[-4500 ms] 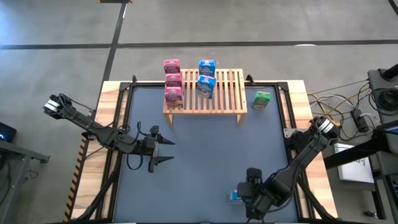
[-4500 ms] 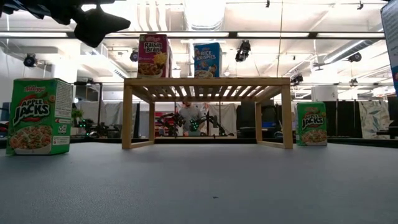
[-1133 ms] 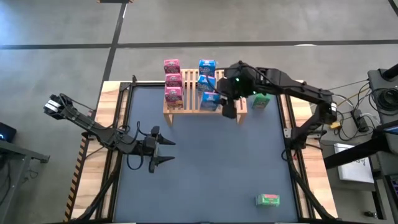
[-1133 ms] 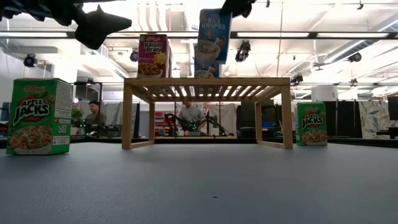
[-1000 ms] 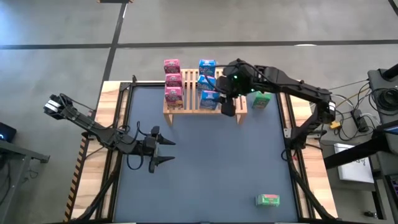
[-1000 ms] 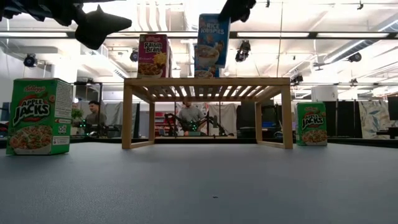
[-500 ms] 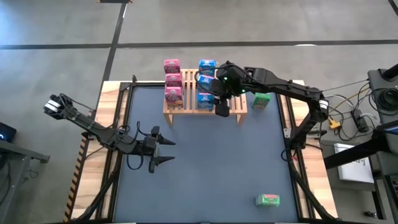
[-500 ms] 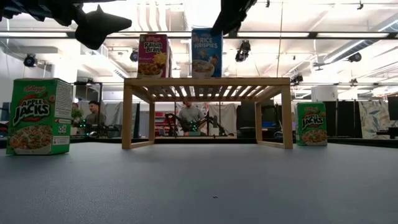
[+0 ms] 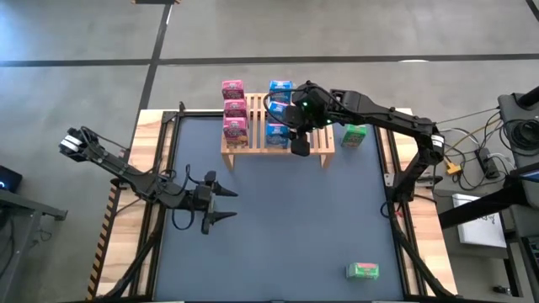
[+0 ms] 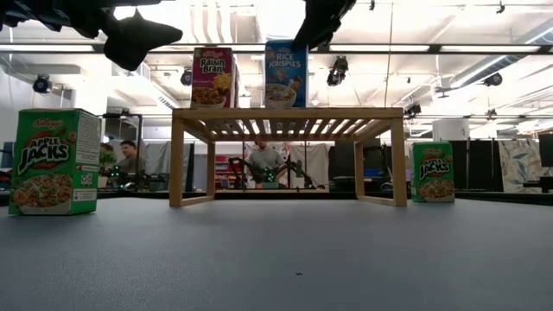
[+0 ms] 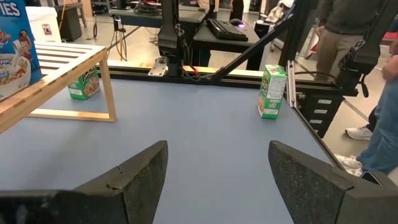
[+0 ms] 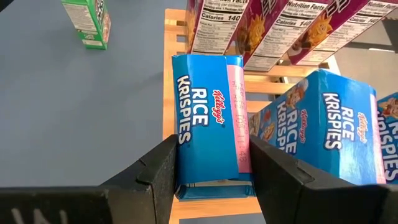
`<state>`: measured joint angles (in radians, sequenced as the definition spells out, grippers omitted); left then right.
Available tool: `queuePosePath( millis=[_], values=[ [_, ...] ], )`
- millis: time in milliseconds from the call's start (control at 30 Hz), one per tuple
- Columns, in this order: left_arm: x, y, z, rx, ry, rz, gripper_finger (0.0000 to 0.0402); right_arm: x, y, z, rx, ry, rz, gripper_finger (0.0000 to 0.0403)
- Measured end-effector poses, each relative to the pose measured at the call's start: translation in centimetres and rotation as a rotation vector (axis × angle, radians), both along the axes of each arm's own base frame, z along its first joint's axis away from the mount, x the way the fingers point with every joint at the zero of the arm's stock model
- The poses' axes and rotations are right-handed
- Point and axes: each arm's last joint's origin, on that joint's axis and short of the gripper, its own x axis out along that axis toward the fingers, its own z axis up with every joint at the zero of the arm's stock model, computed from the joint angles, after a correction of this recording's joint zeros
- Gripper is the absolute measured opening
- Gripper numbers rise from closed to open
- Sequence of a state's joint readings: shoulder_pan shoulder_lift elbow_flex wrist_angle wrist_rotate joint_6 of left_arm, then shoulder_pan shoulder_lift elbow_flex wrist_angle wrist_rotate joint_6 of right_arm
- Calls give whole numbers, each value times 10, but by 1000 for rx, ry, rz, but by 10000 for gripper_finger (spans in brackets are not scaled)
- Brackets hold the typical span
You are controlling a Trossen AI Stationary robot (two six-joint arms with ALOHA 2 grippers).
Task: Stack cereal on shelf
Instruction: Put the blue cereal box on the shelf aligned with the other blue cereal boxes
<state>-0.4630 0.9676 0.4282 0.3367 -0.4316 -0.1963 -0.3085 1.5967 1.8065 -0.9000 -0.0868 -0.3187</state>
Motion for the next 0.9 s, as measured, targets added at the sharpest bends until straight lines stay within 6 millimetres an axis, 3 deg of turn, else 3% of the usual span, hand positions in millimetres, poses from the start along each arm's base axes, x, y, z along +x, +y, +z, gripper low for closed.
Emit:
queuePosePath(
  millis=[567,900],
  values=[
    [0,0,0,0,0,1,262,-2,-1,0,6,9,-8,171],
    [0,0,0,0,-1,5,262,-2,-2,1,-1,5,-27,225]
  ],
)
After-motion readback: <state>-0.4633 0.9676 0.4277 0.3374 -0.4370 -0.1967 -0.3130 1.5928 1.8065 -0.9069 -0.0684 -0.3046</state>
